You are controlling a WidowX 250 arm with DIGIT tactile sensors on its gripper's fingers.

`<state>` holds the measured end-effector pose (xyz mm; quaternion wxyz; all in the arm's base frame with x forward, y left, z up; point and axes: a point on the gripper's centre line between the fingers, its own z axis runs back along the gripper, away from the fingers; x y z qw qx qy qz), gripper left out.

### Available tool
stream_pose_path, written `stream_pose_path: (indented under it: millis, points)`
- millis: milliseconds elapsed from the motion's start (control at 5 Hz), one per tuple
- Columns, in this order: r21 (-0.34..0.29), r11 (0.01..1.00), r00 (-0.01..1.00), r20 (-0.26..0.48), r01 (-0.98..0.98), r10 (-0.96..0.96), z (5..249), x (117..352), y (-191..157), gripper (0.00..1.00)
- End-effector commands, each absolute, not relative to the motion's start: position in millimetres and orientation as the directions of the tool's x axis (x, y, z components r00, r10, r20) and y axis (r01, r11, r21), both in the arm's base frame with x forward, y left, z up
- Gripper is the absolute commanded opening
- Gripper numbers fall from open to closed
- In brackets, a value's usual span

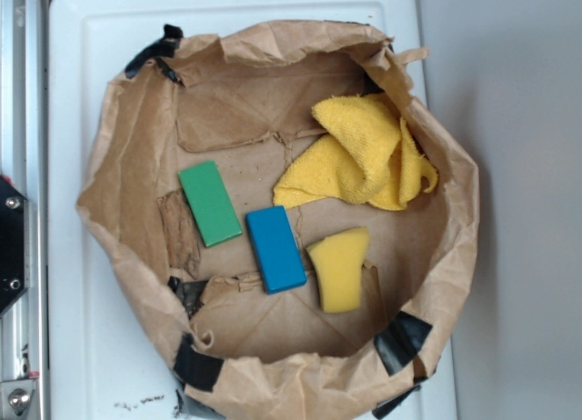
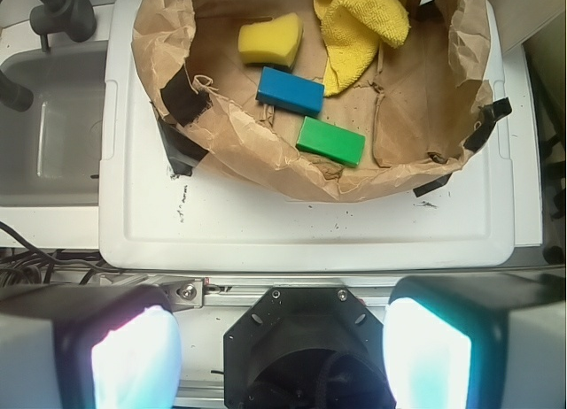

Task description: Grab the blue block.

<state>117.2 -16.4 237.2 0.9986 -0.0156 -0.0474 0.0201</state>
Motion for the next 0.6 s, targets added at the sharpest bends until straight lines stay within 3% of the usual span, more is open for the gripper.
stream_pose_path:
  millis: [0, 200, 400]
  points:
    - [-0.033, 0.999, 0.995, 0.094, -0.039, 0.042, 237, 117, -16, 1.0]
    - [-0.106, 0.991, 0.993, 0.086, 0.085, -0.076, 230, 135, -18, 1.0]
    - [-0.106, 0.991, 0.993, 0.086, 0.085, -0.076, 230, 135, -18, 1.0]
